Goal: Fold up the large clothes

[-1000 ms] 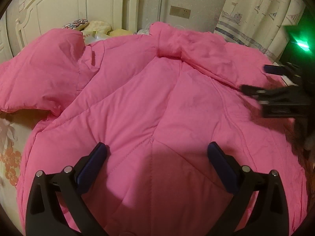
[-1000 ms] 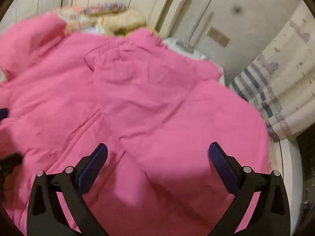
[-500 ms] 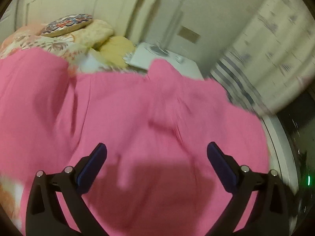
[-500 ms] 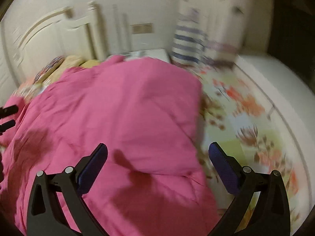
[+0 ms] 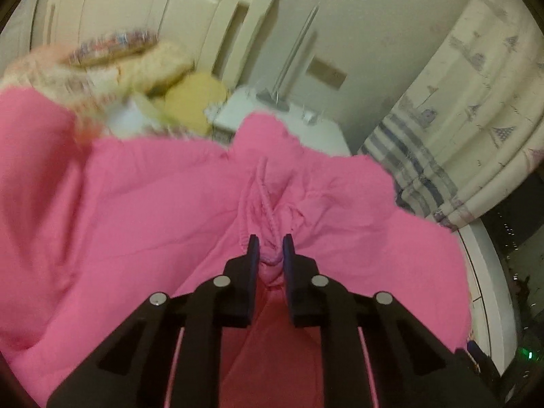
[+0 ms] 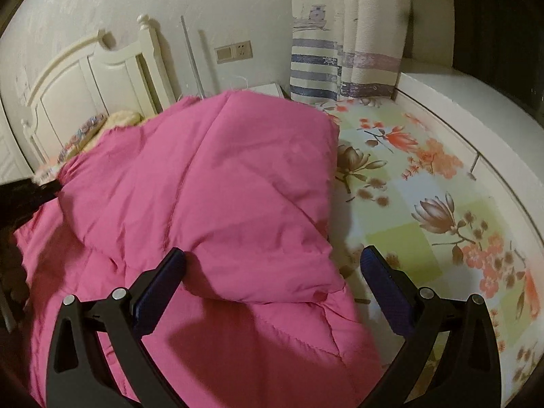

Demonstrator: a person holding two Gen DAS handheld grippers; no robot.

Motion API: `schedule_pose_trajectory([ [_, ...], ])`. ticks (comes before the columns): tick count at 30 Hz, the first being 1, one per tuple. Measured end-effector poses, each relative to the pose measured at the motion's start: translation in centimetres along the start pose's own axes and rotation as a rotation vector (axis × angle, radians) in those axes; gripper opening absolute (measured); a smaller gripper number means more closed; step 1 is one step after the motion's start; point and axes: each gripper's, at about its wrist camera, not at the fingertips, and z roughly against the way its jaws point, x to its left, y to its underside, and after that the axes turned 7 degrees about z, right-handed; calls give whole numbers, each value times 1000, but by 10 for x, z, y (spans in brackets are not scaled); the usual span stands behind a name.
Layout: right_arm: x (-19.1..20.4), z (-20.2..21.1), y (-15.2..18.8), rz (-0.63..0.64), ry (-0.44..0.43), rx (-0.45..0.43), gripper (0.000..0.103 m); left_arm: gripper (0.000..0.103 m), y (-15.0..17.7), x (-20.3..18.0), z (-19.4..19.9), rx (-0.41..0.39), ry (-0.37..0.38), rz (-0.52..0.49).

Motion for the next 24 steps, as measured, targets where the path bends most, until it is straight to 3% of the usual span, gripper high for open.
schedule_pose_trajectory([
  [2,-5,0,0,-29,-11,-6,99,11,1,0,27,-39,16,-8],
  [4,-9,0,0,-51,-16,-7,99,11,4,7,46,-40,-13,-8],
  [7,-9,-2,0,-61,-13,-7,99,6,15,22,50,10,-90,17],
  [10,-7,-1,-1,-57,0,-13,99,7,25,34,48,12,-135,-6],
  [11,-6,-1,0,-53,3,-16,99,17,26,37,49,-7,-156,-2],
  [12,-6,-1,0,-51,7,-19,99,39,25,40,55,-57,-195,19],
  [14,-5,0,1,-46,17,-27,99,62,26,38,71,-159,-192,35],
  [15,-4,0,1,-42,22,-30,99,68,27,29,81,-215,-162,8],
  [18,-1,1,1,-25,35,-35,99,87,39,-20,82,-235,-105,-231],
  [21,4,3,2,-7,41,-46,95,91,56,-56,53,-176,-109,-442],
  [24,7,9,-1,14,35,-50,87,91,65,-64,5,-33,-182,-527],
])
